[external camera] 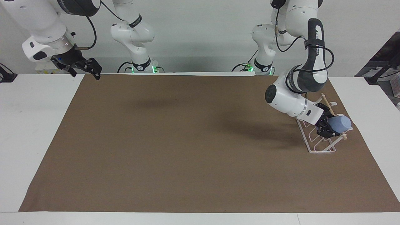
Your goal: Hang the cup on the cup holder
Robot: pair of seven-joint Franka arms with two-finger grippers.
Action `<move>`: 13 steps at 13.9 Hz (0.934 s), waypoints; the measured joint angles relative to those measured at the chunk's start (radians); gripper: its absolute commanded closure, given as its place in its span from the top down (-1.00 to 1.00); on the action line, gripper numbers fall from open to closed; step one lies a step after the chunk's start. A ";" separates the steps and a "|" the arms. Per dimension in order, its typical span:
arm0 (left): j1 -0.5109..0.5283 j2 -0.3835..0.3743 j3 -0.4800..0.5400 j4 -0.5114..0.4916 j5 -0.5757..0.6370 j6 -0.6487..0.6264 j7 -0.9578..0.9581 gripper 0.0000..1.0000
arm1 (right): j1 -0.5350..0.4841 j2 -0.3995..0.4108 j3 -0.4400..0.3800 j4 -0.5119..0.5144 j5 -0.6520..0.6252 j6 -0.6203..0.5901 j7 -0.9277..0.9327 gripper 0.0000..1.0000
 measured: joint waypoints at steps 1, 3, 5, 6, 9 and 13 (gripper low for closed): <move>0.000 0.005 0.000 -0.004 0.000 0.000 -0.006 -0.16 | 0.000 0.000 0.000 0.000 0.000 0.000 0.000 0.99; 0.001 0.016 0.001 -0.011 0.000 0.002 -0.021 -0.15 | 0.000 0.000 0.000 0.000 0.000 0.000 0.000 0.99; 0.002 0.024 0.003 -0.011 0.000 0.006 -0.033 -0.10 | 0.000 0.000 0.000 0.000 0.000 0.000 0.000 0.99; 0.002 0.027 0.004 -0.012 0.000 0.010 -0.036 -0.07 | 0.000 0.000 0.000 0.000 0.000 0.000 0.000 0.99; 0.005 0.037 0.006 -0.016 0.000 0.026 -0.040 0.57 | 0.000 0.000 0.000 0.000 0.000 0.000 0.000 0.99; 0.015 0.047 0.008 -0.017 0.000 0.029 -0.033 1.00 | 0.000 0.000 0.000 0.000 0.000 0.000 0.000 0.99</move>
